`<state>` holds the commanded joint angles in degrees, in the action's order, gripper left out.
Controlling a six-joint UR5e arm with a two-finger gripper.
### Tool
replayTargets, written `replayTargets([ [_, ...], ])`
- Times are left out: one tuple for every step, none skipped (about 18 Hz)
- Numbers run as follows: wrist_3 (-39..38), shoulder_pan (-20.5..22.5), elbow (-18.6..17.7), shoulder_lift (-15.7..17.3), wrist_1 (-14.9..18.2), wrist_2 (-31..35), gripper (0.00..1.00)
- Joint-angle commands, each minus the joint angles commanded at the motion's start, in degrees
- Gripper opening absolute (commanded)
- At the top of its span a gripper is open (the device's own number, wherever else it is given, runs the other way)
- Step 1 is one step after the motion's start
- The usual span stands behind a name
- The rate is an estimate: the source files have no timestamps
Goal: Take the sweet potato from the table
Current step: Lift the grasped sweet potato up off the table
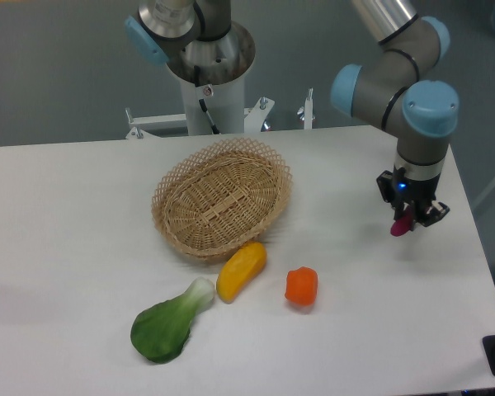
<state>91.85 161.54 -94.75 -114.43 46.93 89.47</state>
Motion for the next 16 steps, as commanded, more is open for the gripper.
replayTargets([
  [-0.1, 0.1, 0.4, -0.1, 0.5, 0.0, 0.37],
  [-0.3, 0.2, 1.3, -0.3, 2.0, 0.0, 0.37],
  [-1.2, 0.2, 2.6, -0.4, 3.9, -0.1, 0.37],
  [-2.4, 0.2, 4.2, -0.9, 6.2, -0.3, 0.37],
  [-3.2, 0.2, 5.7, -1.1, 8.2, -0.3, 0.37],
  [-3.5, 0.2, 7.0, -1.7, 9.8, -0.4, 0.38],
  [-3.6, 0.0, 7.9, -1.9, 11.1, -0.4, 0.38],
  [-4.1, -0.2, 8.4, -2.1, 11.4, -0.4, 0.38],
  [-4.7, -0.3, 8.7, -2.4, 11.5, -0.3, 0.38],
  [-4.7, -0.4, 9.0, -2.4, 11.5, -0.1, 0.38],
  [-4.7, -0.5, 9.0, -2.5, 11.5, -0.2, 0.38],
  [-4.7, -0.5, 9.1, -2.5, 11.5, -0.2, 0.38],
  [-4.7, -0.5, 9.1, -2.5, 11.5, -0.3, 0.38],
  [-4.6, -0.5, 9.2, -2.4, 11.5, -0.2, 0.38],
  [-4.6, -0.5, 9.2, -2.5, 11.5, 0.1, 0.38],
  [-4.7, -0.5, 9.2, -2.5, 11.5, 0.1, 0.38],
])
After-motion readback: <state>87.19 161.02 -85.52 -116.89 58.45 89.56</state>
